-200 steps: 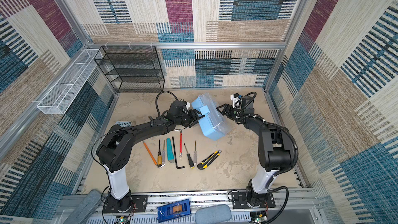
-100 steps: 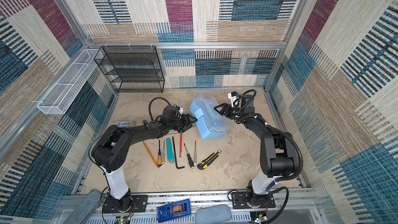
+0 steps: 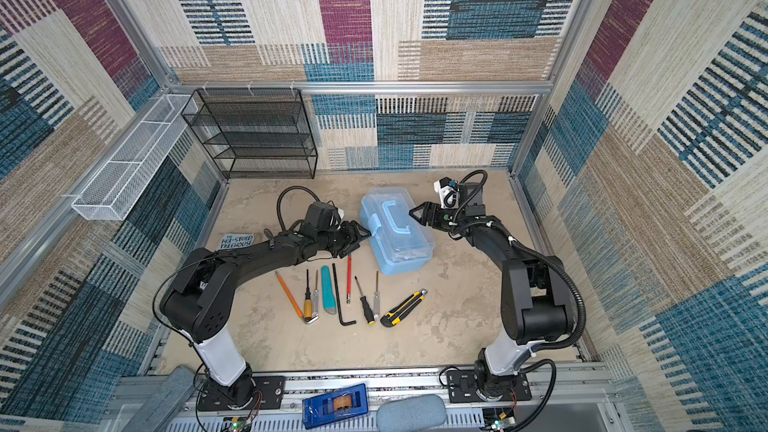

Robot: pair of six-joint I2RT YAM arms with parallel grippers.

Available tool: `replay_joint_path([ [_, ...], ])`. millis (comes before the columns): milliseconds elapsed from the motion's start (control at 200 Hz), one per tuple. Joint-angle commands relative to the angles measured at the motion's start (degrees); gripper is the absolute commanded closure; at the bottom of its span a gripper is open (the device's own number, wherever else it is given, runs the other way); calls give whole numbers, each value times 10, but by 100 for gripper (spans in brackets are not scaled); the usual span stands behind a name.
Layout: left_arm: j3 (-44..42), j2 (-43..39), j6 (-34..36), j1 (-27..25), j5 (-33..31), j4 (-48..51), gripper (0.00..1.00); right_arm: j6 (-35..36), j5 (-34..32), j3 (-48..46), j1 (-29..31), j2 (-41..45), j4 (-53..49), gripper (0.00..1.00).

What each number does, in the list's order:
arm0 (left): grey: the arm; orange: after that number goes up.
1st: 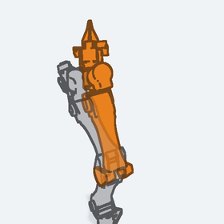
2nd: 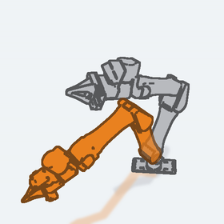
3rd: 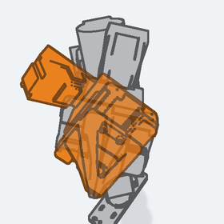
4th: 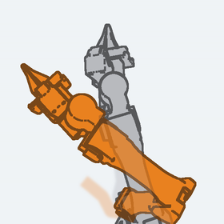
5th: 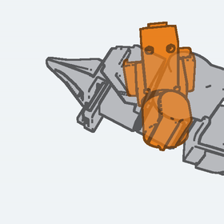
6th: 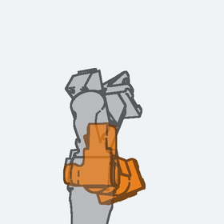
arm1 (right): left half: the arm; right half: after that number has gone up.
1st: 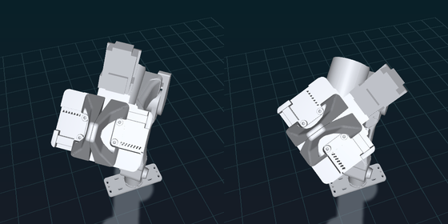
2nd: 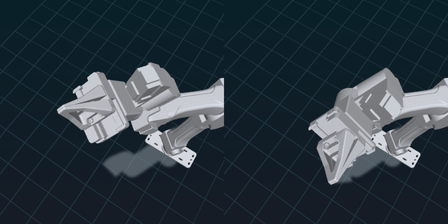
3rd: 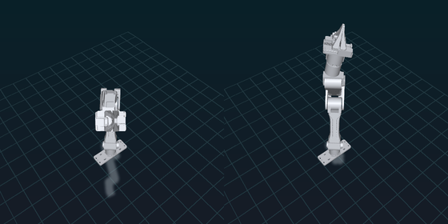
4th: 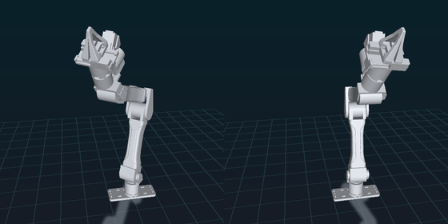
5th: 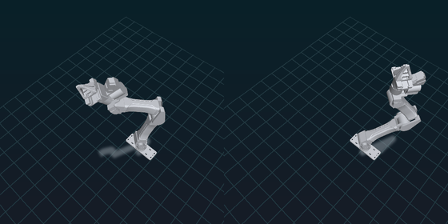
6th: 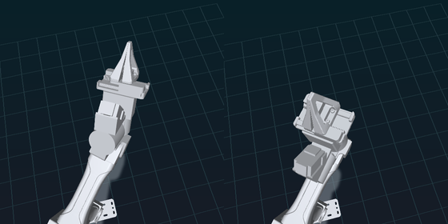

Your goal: Pack the tool kit

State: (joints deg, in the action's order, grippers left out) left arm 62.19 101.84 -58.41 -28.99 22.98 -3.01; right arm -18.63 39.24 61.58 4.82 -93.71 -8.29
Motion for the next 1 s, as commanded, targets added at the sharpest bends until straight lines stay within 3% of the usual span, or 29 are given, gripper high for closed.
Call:
replay_joint_path([
  [0, -3, -17, 25, 3, -12, 35, 31, 41, -41, 13, 5, 3, -34, 25],
  [250, -8, -44, 40, 5, -31, 92, 31, 65, -83, 38, 33, -2, -59, 19],
  [997, -12, -60, 43, 0, -29, 90, 29, 152, -284, 126, 154, -35, -172, 12],
])
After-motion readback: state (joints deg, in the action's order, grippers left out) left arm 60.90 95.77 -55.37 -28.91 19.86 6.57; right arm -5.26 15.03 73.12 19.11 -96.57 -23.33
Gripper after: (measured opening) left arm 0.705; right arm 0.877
